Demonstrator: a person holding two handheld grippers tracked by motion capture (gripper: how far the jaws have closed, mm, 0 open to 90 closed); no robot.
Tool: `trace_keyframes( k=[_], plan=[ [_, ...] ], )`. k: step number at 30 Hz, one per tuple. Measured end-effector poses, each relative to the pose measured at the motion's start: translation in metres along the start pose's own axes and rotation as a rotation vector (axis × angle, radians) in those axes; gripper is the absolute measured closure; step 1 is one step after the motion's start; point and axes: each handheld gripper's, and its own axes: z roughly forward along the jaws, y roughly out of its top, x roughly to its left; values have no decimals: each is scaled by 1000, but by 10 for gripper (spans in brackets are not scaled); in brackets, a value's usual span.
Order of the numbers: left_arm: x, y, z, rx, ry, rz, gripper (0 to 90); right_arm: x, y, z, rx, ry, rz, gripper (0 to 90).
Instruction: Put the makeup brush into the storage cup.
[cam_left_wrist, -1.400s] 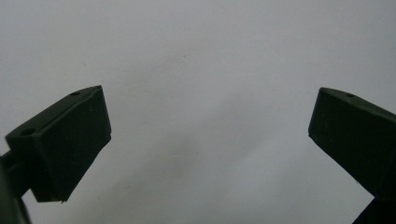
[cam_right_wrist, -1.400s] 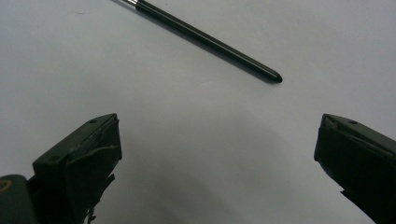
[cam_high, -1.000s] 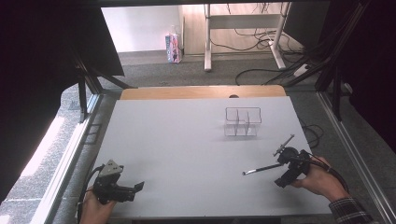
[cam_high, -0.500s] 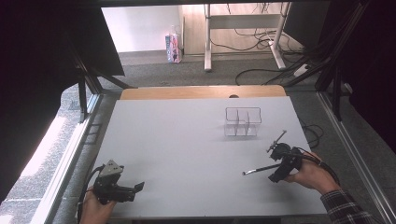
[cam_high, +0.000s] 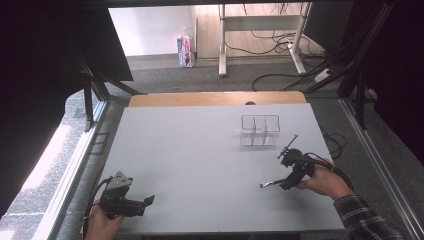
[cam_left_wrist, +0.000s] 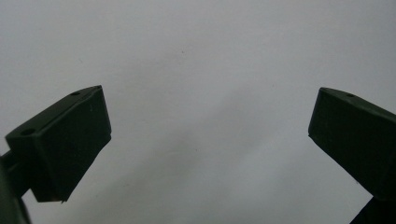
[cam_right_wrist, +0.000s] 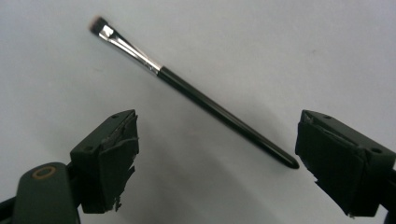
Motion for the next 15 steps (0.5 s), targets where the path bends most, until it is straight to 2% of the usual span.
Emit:
trace_keyframes(
  k=[4, 10, 15],
  plan=[
    [0, 0, 0, -3, 0, -1, 0, 0, 6, 2, -2, 0, 1, 141],
    [0, 0, 0, -2, 2, -2, 0, 0, 12, 7, -3, -13, -35, 181],
    [0, 0, 0, -3, 3, -2, 0, 0, 14, 12, 17, -11, -56, 195]
  ],
)
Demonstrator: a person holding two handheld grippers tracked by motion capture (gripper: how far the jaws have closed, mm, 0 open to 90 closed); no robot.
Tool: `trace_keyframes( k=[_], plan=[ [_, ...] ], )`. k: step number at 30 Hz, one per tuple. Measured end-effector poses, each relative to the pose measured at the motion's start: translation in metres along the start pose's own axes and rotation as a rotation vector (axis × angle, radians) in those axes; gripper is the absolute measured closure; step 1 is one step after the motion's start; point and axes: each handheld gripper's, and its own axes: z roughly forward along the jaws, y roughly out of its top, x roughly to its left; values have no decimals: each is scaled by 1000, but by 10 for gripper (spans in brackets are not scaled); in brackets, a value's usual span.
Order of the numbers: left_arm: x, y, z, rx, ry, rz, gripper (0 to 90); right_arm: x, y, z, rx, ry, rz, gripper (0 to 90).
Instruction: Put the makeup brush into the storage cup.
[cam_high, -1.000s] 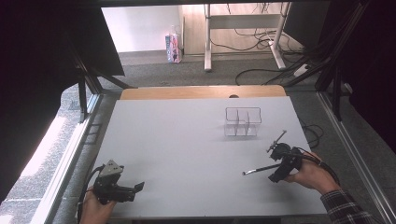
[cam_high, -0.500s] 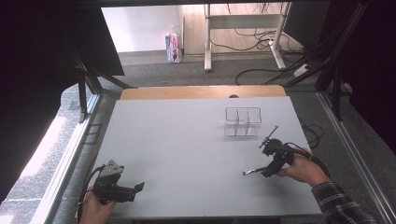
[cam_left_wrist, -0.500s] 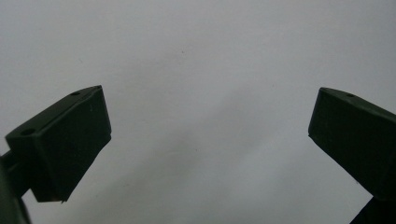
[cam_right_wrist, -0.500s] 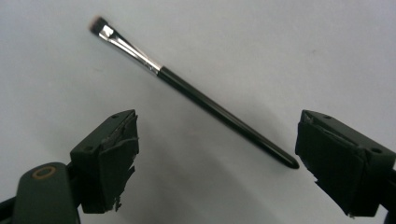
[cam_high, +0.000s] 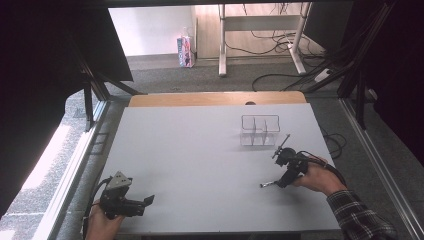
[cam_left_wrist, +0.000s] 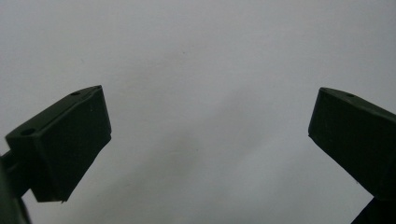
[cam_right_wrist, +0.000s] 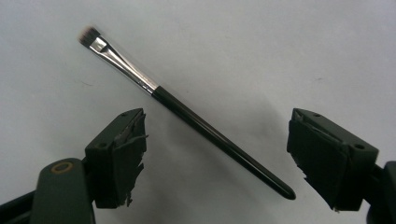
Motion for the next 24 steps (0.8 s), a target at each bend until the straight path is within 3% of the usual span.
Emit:
trace_keyframes(
  k=[4, 17, 24],
  plan=[
    [0, 0, 0, 1, -1, 0, 0, -1, 0, 5, 6, -3, -28, 206],
    [0, 0, 0, 2, -1, 0, 0, -2, 4, 13, 22, 12, -40, 290],
    [0, 0, 0, 3, -1, 1, 0, -2, 6, 10, 41, 26, -37, 474]
  ],
)
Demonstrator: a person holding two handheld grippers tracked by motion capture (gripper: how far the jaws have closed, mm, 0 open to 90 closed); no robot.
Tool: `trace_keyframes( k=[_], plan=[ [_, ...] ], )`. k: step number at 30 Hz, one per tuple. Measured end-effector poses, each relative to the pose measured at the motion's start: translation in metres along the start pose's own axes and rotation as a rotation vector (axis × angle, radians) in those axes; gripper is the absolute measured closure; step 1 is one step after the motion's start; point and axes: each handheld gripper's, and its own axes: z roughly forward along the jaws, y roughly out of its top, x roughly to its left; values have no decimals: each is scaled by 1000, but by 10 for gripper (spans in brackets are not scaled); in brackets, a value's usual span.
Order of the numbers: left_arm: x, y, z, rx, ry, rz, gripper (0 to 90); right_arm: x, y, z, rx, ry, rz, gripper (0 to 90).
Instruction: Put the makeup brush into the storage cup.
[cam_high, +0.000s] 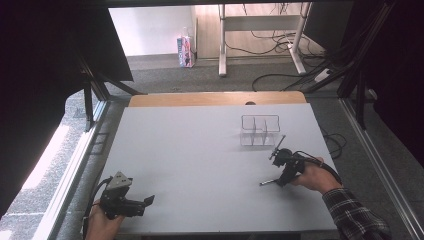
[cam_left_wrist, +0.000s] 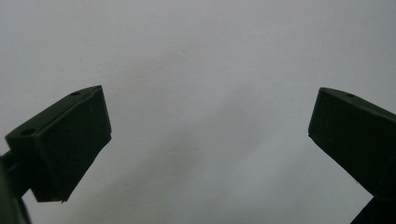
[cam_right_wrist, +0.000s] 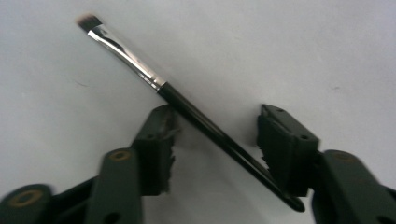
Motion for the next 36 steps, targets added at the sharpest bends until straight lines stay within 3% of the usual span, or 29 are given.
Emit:
trace_keyframes(
  k=[5, 7, 8, 10, 26, 36],
  plan=[
    [0, 0, 0, 0, 0, -1, 0, 1, 1, -2, 14, -8, 14, 698],
    [0, 0, 0, 0, 1, -1, 0, 1, 1, -2, 16, -5, 15, 719],
    [0, 0, -1, -1, 0, -2, 0, 1, 1, -2, 16, 1, 21, 785],
    [0, 0, 0, -1, 1, -1, 0, 1, 1, -2, 17, 10, 27, 830],
    [1, 0, -1, -1, 2, -2, 0, 1, 0, -3, 12, 7, 66, 836],
    [0, 0, 0, 0, 4, -2, 0, -1, -6, -10, -42, 3, 94, 839]
  ],
)
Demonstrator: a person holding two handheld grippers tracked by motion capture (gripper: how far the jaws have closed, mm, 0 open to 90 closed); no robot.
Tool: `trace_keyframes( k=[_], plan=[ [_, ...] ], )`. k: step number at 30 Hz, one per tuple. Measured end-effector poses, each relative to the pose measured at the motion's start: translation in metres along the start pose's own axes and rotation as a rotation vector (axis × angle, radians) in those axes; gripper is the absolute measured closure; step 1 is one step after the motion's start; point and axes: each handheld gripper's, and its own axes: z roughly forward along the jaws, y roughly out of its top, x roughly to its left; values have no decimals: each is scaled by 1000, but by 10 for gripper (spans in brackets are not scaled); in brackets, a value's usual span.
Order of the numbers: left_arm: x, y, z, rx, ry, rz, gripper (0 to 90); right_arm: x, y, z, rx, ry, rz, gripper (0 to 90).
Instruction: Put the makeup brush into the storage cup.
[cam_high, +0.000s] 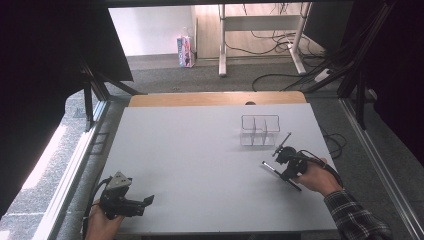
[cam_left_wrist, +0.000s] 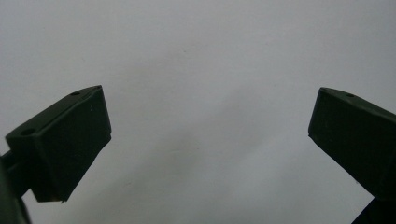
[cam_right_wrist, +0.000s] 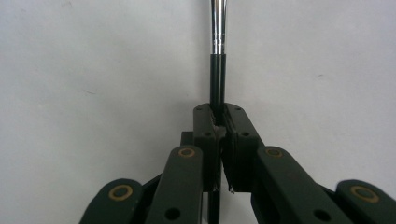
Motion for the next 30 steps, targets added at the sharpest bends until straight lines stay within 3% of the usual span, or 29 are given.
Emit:
trace_keyframes(
  k=[7, 18, 27, 30],
  plan=[
    [0, 0, -1, -3, 2, 1, 0, -1, -4, -8, -53, 10, 14, 838],
    [0, 0, -1, -3, 6, 3, 0, -3, -19, -16, -211, 15, 75, 839],
    [0, 0, -1, -4, 7, 2, 0, -1, -29, -16, -296, 23, 112, 839],
    [0, 0, -1, -4, 8, 2, 0, 0, -34, -18, -353, 21, 128, 838]
  ],
)
